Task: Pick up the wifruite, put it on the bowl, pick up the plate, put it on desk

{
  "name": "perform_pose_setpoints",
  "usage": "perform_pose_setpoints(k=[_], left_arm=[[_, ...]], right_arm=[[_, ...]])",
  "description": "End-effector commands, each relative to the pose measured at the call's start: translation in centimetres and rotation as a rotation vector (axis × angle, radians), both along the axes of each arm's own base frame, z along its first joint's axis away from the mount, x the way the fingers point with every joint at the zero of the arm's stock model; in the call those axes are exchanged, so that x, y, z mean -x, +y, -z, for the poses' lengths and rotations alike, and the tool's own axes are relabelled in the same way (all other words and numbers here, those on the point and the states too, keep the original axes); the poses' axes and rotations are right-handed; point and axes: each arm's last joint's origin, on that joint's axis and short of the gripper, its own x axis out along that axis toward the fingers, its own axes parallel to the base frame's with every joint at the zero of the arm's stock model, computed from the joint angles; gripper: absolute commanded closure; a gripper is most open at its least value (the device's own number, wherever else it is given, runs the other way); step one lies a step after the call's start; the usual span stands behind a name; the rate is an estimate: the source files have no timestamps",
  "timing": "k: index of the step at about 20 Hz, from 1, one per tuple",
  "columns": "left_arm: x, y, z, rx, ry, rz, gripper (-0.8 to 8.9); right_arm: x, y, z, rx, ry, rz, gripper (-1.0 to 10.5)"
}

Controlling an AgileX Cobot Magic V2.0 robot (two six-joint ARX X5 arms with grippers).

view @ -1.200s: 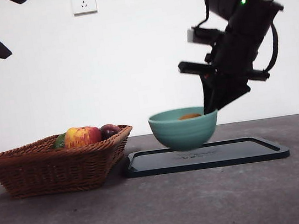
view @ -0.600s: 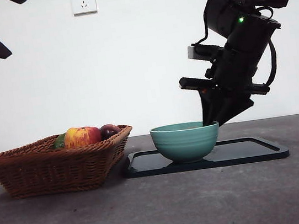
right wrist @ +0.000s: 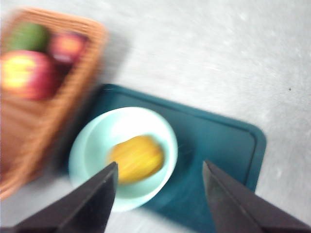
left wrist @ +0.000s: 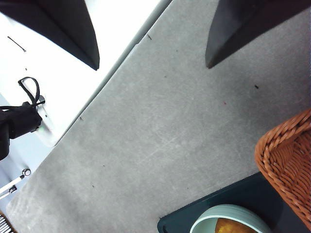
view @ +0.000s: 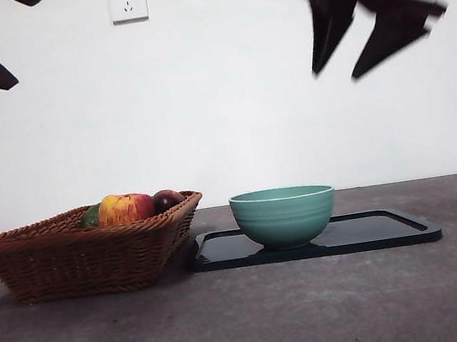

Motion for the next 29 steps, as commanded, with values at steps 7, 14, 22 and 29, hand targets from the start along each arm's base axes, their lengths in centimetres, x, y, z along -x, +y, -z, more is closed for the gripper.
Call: perform_pose_setpoints(k=[7,14,22,29], left_arm=[[-0.1,-0.2,-0.2,0.005,-0.024,0.021,4.70],[-0.1,-0.2,-0.2,0.005,-0.023,0.021,4.70],[-0.1,-0.2,-0.2,0.005,-0.023,0.021,4.70],[-0.1,-0.2,-0.2,0.005,-0.023,0.022,4.70]], right_arm=[[10.6,-3.5,-5.8,-0.027,-0.033,-0.083,6.7],[16.8,-5.5,-4.6,-0.051,-0.073,-0.141,6.7],[18.3,-5.6,1.5,-0.130,0.094,-0.273,6.7],[18.0,-5.4,1.7,-0.143,0.075,-0.283,6.7]])
